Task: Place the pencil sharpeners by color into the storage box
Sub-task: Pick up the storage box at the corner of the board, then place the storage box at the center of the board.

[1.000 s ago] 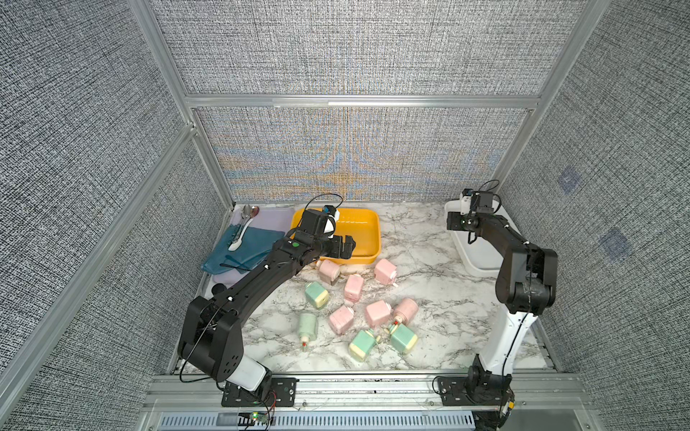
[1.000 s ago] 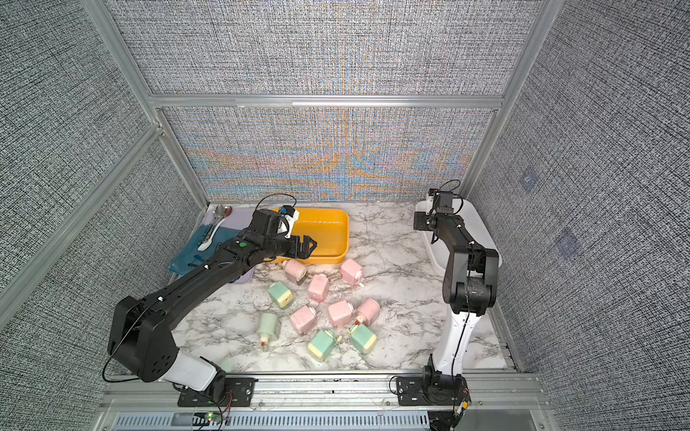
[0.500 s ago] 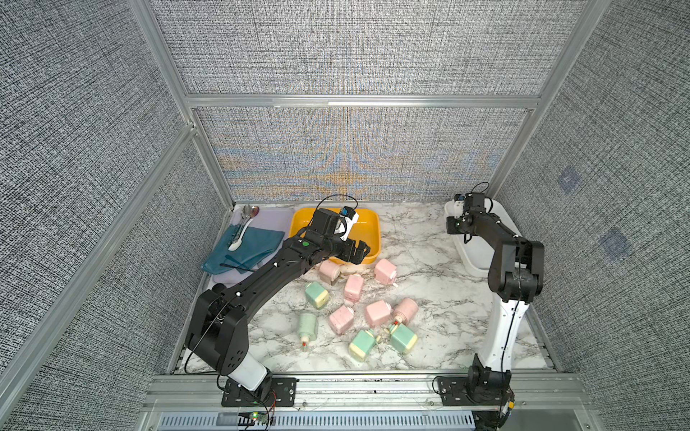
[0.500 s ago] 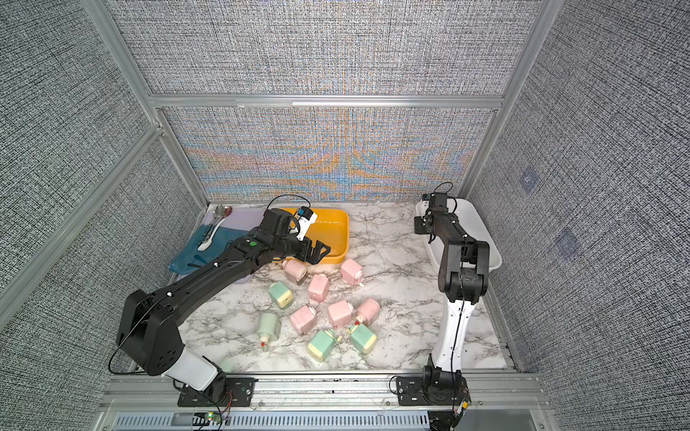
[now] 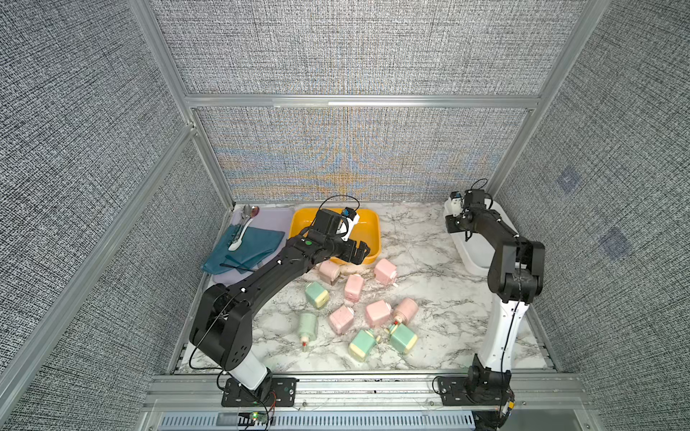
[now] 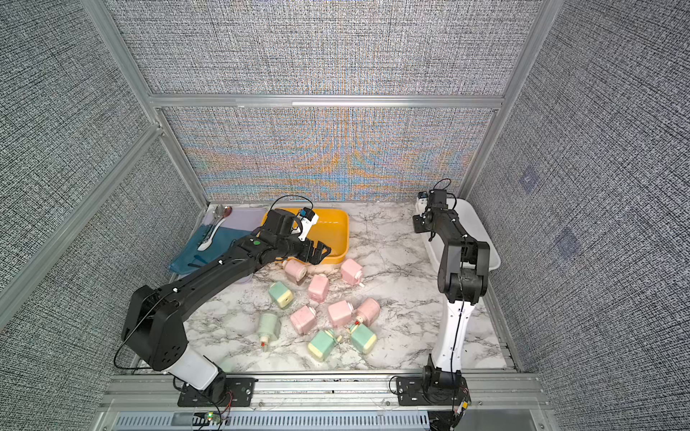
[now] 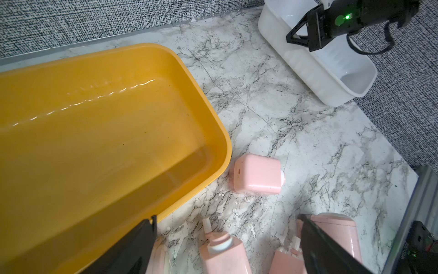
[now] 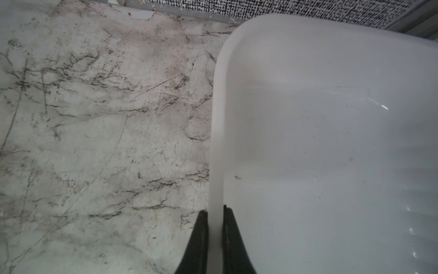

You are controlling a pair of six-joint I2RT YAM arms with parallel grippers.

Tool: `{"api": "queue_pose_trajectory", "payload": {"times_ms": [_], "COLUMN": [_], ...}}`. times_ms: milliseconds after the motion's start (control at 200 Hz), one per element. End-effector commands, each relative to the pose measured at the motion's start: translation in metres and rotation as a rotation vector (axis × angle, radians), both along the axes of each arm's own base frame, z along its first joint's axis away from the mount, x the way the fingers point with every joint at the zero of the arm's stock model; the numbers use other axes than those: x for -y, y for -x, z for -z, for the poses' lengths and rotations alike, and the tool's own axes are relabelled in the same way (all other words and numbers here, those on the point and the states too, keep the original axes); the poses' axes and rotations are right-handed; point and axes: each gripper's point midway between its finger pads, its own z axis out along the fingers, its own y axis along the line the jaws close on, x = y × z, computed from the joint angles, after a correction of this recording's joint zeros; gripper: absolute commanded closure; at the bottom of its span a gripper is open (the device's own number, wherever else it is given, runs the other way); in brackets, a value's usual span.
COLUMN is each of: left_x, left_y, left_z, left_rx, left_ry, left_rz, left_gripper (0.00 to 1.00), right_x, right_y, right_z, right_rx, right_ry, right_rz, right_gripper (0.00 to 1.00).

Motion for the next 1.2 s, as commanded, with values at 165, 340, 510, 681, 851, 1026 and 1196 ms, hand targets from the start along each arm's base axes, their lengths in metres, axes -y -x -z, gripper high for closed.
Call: {"api": "queue_pose_trajectory", "payload": {"times_ms": [165, 340, 510, 681, 851, 1026, 1196], "left_x": [-0.001, 0.002, 0.009, 0.01, 0.014, 0.016, 0.017], "left_y": [-0.021, -0.034, -0.04, -0.046, -0.05, -0.054, -0.056], "left_z": [0.003, 0.01, 0.014, 0.022, 0.028, 0.032, 0.032], "left_rx": [-0.02, -0.059, -0.086, -0.122, -0.149, -0.165, -0.175], "left_ry": [0.0, 0.018, 0.044, 0.021, 0.012, 0.002, -0.009], "left_rz": [-0.119, -0.181, -0.198, -0.226, -0.231, -0.244, -0.24], "left_gripper": [0.01, 0.01, 0.01, 0.01, 0.01, 0.01, 0.01], "right_x": [-0.036, -0.057, -0.071, -0.091, -0.102, -0.112, -0.132], "right_y": [-0.001, 0.008, 0.014, 0.029, 0.05, 0.069, 0.098], "right_z": [-0.035, -0.048, -0.052, -0.034, -0.022, -0.016, -0.01], "right_rx": [0.071, 0.1, 0.144, 0.145, 0.17, 0.17, 0.22], "right_ry": [-0.033, 0.061, 0.165, 0.287, 0.387, 0.413, 0.408], "right_rz": [-0.241, -0.456, -0.645, -0.89, -1.079, -1.18, -1.352], "right_gripper": [1.0, 1.0, 1.0, 1.0, 1.0, 1.0, 1.0]}}
